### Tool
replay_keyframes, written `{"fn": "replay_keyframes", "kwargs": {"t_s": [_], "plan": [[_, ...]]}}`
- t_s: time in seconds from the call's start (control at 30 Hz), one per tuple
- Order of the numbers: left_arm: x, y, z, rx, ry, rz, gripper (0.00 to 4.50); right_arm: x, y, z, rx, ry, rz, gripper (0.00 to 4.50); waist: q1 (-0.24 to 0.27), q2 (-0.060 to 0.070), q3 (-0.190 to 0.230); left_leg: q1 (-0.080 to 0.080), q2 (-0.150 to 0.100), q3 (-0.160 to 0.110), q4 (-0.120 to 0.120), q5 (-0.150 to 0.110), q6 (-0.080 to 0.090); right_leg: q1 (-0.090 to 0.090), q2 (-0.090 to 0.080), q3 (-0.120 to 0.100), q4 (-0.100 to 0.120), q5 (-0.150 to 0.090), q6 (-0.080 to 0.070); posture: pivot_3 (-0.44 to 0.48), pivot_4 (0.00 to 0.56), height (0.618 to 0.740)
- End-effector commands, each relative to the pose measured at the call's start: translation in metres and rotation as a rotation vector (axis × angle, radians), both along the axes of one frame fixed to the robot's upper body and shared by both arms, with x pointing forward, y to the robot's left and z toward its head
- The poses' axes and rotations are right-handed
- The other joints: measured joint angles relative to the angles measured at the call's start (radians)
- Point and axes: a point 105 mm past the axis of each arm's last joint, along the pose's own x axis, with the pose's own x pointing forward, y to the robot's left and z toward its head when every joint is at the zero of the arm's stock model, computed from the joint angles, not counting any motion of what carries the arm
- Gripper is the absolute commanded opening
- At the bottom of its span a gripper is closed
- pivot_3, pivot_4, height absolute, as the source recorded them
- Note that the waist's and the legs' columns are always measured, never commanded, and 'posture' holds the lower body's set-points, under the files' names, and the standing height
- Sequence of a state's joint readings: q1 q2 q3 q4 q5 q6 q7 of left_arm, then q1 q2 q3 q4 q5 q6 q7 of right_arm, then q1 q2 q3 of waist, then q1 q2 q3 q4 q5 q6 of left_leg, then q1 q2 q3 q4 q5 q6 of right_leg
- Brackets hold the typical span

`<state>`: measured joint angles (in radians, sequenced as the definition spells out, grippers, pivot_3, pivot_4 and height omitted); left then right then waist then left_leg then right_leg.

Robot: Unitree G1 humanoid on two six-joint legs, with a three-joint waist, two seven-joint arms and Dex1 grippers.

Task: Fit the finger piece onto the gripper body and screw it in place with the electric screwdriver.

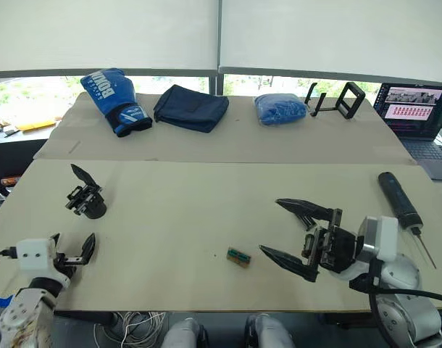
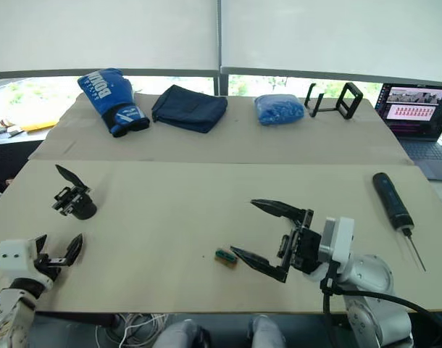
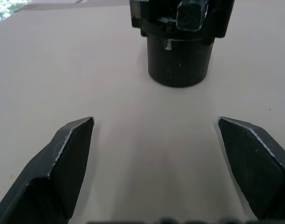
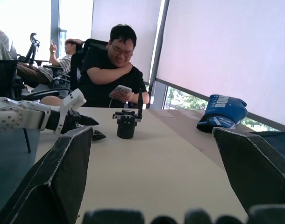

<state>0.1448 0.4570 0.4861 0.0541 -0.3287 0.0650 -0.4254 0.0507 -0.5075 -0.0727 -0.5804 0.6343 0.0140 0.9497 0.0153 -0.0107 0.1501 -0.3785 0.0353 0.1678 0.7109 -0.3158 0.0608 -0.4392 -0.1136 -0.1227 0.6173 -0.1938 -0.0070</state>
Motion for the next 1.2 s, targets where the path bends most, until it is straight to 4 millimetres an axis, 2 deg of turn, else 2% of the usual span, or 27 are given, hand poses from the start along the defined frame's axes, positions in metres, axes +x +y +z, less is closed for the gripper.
{"fn": "replay_keyframes", "kwargs": {"t_s": [0.03,0.17,0.27,0.4,0.73,0.83,0.93,1.03,1.17,1.2], "plan": [[0.012,-0.009,0.002,0.051,-0.001,-0.037,4.50,0.001,0.002,0.003,0.012,-0.010,0.004,4.48,0.000,0.000,0.000,0.000,0.000,0.000,0.000,0.000,0.000,0.000,0.000,0.000,0.000,0.000,0.000,0.000,0.150,0.740],[0.028,-0.021,0.003,0.036,-0.022,-0.081,4.50,0.002,0.002,0.001,0.003,-0.005,0.009,4.48,-0.001,0.000,0.000,0.000,0.000,0.000,0.000,0.000,0.000,0.000,0.000,0.000,0.001,0.000,0.000,0.000,0.150,0.740],[0.040,-0.013,0.006,-0.009,-0.057,-0.008,4.50,0.000,0.001,-0.002,-0.005,-0.005,0.020,4.48,0.000,0.000,0.000,0.001,0.000,0.000,0.000,0.001,-0.001,0.001,0.000,0.000,0.003,0.000,0.000,0.000,0.150,0.740],[0.049,-0.015,0.004,0.007,-0.052,-0.007,4.50,0.000,-0.003,-0.005,-0.016,-0.013,0.012,4.48,-0.003,0.000,0.000,0.002,0.000,0.001,0.000,0.002,-0.001,0.001,0.000,0.000,0.005,0.000,0.000,0.000,0.150,0.740],[0.062,-0.003,-0.006,-0.022,-0.040,0.030,4.50,-0.003,-0.006,-0.012,-0.016,-0.030,-0.011,4.48,-0.001,0.002,-0.001,0.005,0.000,0.000,0.000,0.003,-0.003,0.002,0.000,0.001,0.008,-0.001,0.001,0.000,0.150,0.740],[0.064,-0.009,-0.010,-0.026,-0.028,-0.017,4.50,-0.004,-0.009,-0.015,-0.021,-0.031,-0.024,4.48,-0.001,0.003,-0.002,0.006,0.000,0.000,0.000,0.003,-0.003,0.002,0.000,0.001,0.009,-0.001,0.002,0.000,0.150,0.740],[0.067,-0.013,-0.012,-0.026,-0.028,-0.044,3.66,-0.004,-0.011,-0.018,-0.027,-0.029,-0.033,4.50,0.000,0.004,-0.003,0.007,0.000,0.000,0.000,0.003,-0.004,0.002,-0.001,0.001,0.009,-0.002,0.003,0.000,0.150,0.740],[0.070,-0.013,-0.009,-0.041,-0.050,-0.049,2.32,-0.004,-0.013,-0.021,-0.038,-0.029,-0.036,4.50,0.002,0.005,-0.003,0.007,0.000,0.000,0.000,0.003,-0.004,0.003,-0.001,0.001,0.009,-0.002,0.003,0.000,0.150,0.740],[0.070,-0.013,0.006,-0.065,-0.134,-0.058,2.33,-0.004,-0.015,-0.025,-0.050,-0.030,-0.042,4.50,0.004,0.005,-0.003,0.007,0.000,0.000,0.000,0.003,-0.004,0.003,-0.002,0.001,0.009,-0.002,0.002,0.000,0.150,0.740],[0.069,-0.018,0.017,-0.048,-0.179,-0.088,2.33,-0.004,-0.016,-0.025,-0.053,-0.030,-0.046,4.50,0.004,0.005,-0.003,0.007,0.000,0.000,0.000,0.003,-0.003,0.003,-0.002,0.001,0.009,-0.001,0.002,0.000,0.150,0.740]]}}
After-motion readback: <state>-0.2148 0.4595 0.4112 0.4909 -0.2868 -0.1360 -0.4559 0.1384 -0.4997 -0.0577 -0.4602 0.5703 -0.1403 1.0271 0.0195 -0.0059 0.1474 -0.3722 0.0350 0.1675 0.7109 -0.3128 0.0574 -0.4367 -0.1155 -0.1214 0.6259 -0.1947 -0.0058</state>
